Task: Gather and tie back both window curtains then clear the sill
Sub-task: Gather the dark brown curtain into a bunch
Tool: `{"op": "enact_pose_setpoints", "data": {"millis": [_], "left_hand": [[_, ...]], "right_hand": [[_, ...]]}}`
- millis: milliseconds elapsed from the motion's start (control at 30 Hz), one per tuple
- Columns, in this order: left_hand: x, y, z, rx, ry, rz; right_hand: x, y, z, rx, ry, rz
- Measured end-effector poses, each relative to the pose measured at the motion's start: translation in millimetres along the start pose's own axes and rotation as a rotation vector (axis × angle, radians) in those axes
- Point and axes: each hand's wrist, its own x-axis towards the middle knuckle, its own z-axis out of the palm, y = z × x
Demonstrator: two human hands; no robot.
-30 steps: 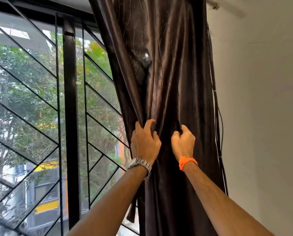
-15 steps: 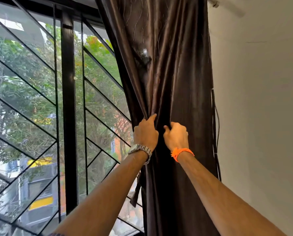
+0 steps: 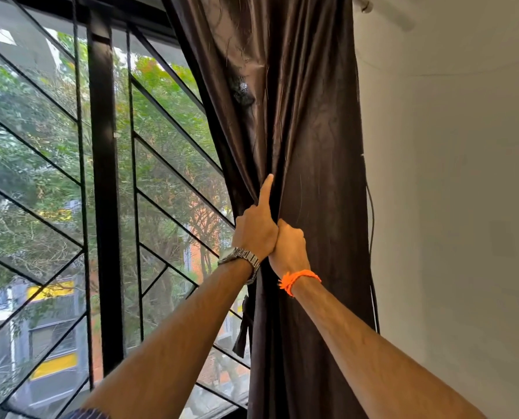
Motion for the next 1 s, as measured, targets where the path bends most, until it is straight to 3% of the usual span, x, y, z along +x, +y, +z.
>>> {"op": "enact_pose_setpoints", "data": {"millis": [200, 467, 600, 667, 800, 900, 1000], "left_hand": [[9, 4, -14, 0.023, 0.099, -0.068], [25, 1, -19, 0.148, 0.008, -0.024], [16, -9, -21, 0.29, 0.015, 0.143], [19, -17, -26, 0.346, 0.034, 0.172], [29, -31, -35, 0.357, 0.077, 0.159], [33, -41, -42, 0.351, 0.135, 0.184], [37, -47, -46, 0.365, 0.155, 0.192]], "right_hand": [[-2, -6, 20, 0.213, -0.005, -0.003], [-3, -3, 21, -0.101, -0.018, -0.183], [-12, 19, 11, -0.208, -0.021, -0.298], [-13, 36, 6, -0.121, 0.088, -0.205], [7, 68, -1, 0.125, 0.314, 0.199], [28, 91, 0, 0.306, 0.346, 0.474], [43, 107, 5, 0.589, 0.257, 0.586]]}}
